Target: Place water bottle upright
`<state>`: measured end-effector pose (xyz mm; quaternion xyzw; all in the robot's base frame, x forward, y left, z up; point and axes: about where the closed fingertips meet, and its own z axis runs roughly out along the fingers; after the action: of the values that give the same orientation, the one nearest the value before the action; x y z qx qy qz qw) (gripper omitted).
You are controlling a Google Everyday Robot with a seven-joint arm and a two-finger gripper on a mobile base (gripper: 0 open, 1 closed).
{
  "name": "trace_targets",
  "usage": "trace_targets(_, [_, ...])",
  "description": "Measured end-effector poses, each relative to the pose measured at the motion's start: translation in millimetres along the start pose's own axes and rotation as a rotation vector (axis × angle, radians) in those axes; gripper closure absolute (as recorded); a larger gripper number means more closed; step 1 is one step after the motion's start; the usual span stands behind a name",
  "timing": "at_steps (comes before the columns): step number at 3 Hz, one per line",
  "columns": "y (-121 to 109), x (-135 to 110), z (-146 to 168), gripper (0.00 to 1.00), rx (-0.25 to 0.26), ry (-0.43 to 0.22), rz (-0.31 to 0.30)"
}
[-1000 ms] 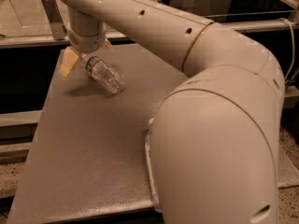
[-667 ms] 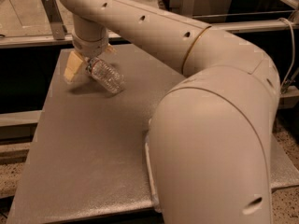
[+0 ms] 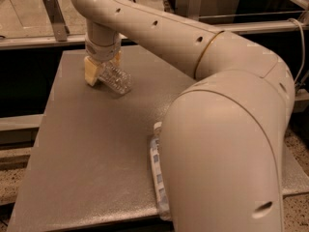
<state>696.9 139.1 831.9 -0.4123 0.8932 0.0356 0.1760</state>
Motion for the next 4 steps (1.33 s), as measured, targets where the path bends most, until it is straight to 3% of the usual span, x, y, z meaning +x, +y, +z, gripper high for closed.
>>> trace_targets(1, [-9.6, 3.3, -2.9, 0.59, 0.003, -0.003, -0.008])
trace_targets(2, [-18.7, 1.6, -20.4, 0.83, -0.011, -0.064, -0.020])
trace_targets(3, [-24.9, 7.9, -43.7, 1.00, -0.043, -0.141, -0.022])
trace_targets(4, [-28.0, 18.7, -80.9, 1.00, -0.100, -0.263, -0.039])
